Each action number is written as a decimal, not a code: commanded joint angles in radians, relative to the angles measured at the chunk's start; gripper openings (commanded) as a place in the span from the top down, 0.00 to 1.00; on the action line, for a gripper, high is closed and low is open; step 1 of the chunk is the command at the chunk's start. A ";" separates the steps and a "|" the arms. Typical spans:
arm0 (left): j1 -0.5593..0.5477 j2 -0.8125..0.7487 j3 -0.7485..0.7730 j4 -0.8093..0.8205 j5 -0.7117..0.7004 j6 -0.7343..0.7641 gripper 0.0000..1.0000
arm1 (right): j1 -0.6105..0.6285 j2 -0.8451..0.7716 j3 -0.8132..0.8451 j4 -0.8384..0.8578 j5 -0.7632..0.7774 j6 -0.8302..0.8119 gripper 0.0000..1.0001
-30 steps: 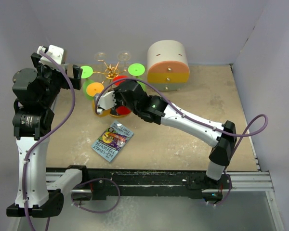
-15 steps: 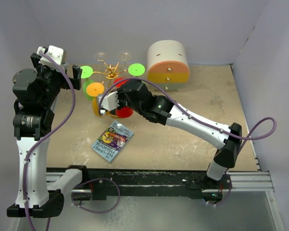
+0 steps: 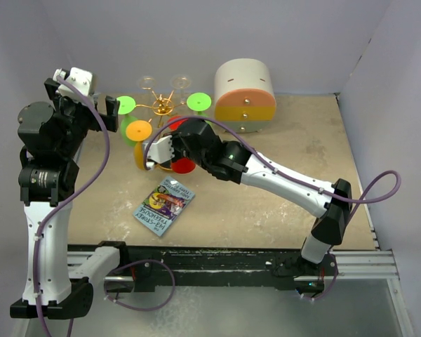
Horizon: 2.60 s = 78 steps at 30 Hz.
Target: Place the wine glass upside down on the wine glass rack
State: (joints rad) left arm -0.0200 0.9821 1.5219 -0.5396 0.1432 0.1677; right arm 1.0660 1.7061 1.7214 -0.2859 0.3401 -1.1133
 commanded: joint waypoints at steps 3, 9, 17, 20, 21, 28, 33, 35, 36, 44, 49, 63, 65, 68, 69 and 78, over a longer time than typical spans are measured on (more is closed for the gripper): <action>0.008 -0.014 -0.008 0.046 0.013 -0.001 0.01 | -0.003 -0.046 -0.010 0.030 0.020 0.020 1.00; 0.008 -0.013 -0.009 0.048 0.013 0.000 0.01 | -0.003 -0.051 -0.014 0.029 0.019 0.035 0.99; 0.008 -0.014 -0.009 0.047 0.012 0.004 0.01 | -0.003 -0.045 -0.014 0.012 0.016 0.039 0.99; 0.009 -0.014 -0.011 0.046 0.012 0.006 0.01 | -0.003 -0.045 -0.014 0.007 0.017 0.042 0.98; 0.008 -0.014 -0.012 0.046 0.012 0.008 0.01 | -0.004 -0.045 -0.013 0.005 0.017 0.043 0.97; 0.008 -0.017 -0.015 0.049 0.013 0.009 0.01 | -0.003 -0.043 -0.010 -0.014 0.024 0.052 0.94; 0.009 -0.016 -0.016 0.050 0.013 0.010 0.01 | -0.003 -0.045 -0.005 -0.024 0.023 0.055 0.94; 0.009 -0.016 -0.016 0.049 0.013 0.010 0.01 | -0.003 -0.046 -0.004 -0.027 0.023 0.059 0.94; 0.009 -0.016 -0.016 0.049 0.012 0.010 0.01 | -0.003 -0.046 -0.004 -0.028 0.023 0.061 0.94; 0.009 -0.016 -0.016 0.050 0.018 0.013 0.01 | -0.003 -0.056 -0.007 -0.024 0.029 0.068 0.92; 0.009 -0.017 -0.016 0.049 0.018 0.012 0.01 | -0.003 -0.060 -0.007 -0.027 0.032 0.074 0.90; 0.009 -0.018 -0.017 0.048 0.019 0.012 0.01 | -0.003 -0.072 -0.010 -0.021 0.049 0.087 0.85; 0.009 -0.017 -0.017 0.049 0.021 0.013 0.01 | -0.003 -0.075 -0.008 -0.021 0.051 0.087 0.84; 0.009 -0.017 -0.017 0.049 0.022 0.013 0.01 | -0.003 -0.080 -0.004 -0.021 0.049 0.088 0.82; 0.009 -0.017 -0.017 0.049 0.022 0.013 0.01 | -0.002 -0.081 -0.003 -0.022 0.048 0.089 0.81; 0.009 -0.019 -0.017 0.046 0.022 0.014 0.01 | -0.001 -0.091 0.001 -0.057 0.017 0.119 0.77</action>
State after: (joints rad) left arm -0.0196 0.9768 1.5070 -0.5392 0.1532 0.1757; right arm 1.0657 1.6527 1.7103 -0.3370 0.3721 -1.0237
